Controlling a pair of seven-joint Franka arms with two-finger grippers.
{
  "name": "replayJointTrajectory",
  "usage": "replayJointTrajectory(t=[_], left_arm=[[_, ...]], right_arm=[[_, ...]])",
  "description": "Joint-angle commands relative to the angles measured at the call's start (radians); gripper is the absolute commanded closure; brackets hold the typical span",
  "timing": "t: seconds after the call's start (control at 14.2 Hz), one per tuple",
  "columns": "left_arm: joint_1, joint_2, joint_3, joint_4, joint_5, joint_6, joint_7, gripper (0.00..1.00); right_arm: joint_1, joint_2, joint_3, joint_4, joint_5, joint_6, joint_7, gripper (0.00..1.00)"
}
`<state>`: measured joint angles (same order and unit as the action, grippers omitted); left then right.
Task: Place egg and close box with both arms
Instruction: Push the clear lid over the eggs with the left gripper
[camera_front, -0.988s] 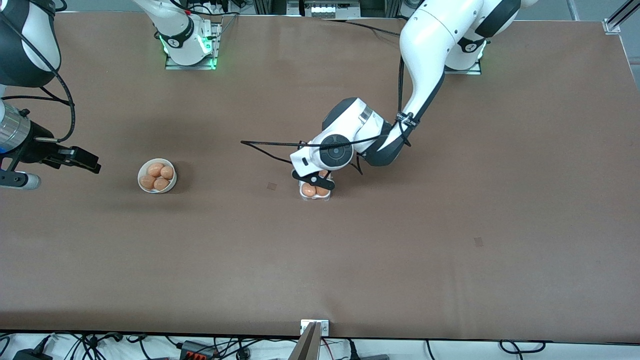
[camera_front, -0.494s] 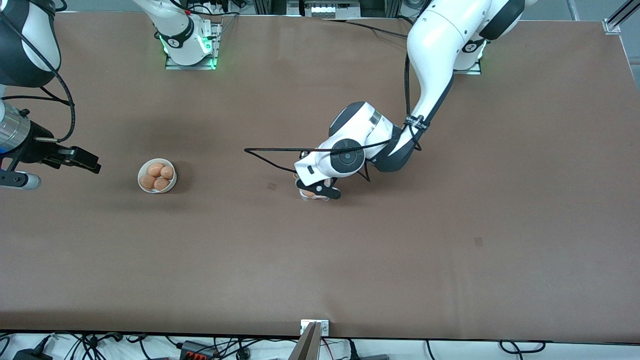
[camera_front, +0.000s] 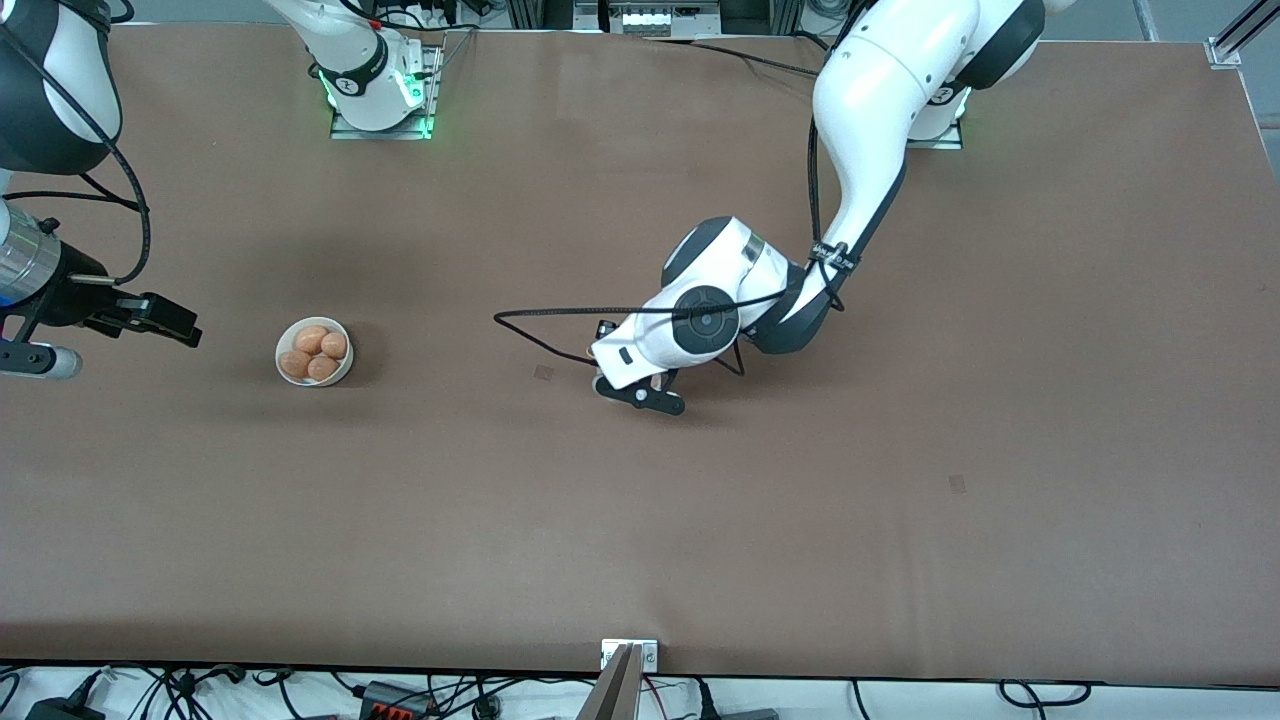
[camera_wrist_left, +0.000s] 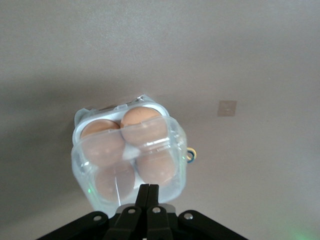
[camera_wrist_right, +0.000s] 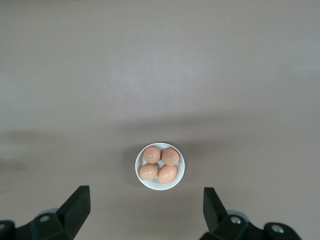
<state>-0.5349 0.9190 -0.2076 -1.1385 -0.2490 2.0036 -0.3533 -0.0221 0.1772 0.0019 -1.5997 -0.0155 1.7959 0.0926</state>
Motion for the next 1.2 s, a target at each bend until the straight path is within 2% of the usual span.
replayJointTrajectory(t=[0.0, 0.35, 0.63, 0.85, 1.13], left_arm=[[-0.01, 0.035, 0.007, 0.043, -0.01, 0.024, 0.022, 1.0], [-0.013, 0.06, 0.008, 0.031, -0.004, 0.113, 0.028, 1.0], [-0.011, 0.066, 0.01, 0.037, 0.008, 0.11, 0.028, 1.0], [0.0, 0.037, 0.004, 0.046, 0.002, 0.01, 0.025, 1.0], [0.087, -0.038, -0.013, 0.049, -0.006, -0.118, 0.028, 0.99]], right_arm=[[-0.01, -0.012, 0.01, -0.011, -0.003, 0.01, 0.001, 0.0], [-0.01, -0.013, 0.01, -0.011, -0.003, 0.008, 0.001, 0.0], [-0.01, -0.01, 0.01, -0.009, -0.009, 0.011, 0.001, 0.0], [-0.012, -0.012, 0.01, -0.005, -0.003, 0.013, 0.001, 0.0], [-0.012, -0.01, 0.01, 0.015, -0.001, 0.01, 0.003, 0.0]])
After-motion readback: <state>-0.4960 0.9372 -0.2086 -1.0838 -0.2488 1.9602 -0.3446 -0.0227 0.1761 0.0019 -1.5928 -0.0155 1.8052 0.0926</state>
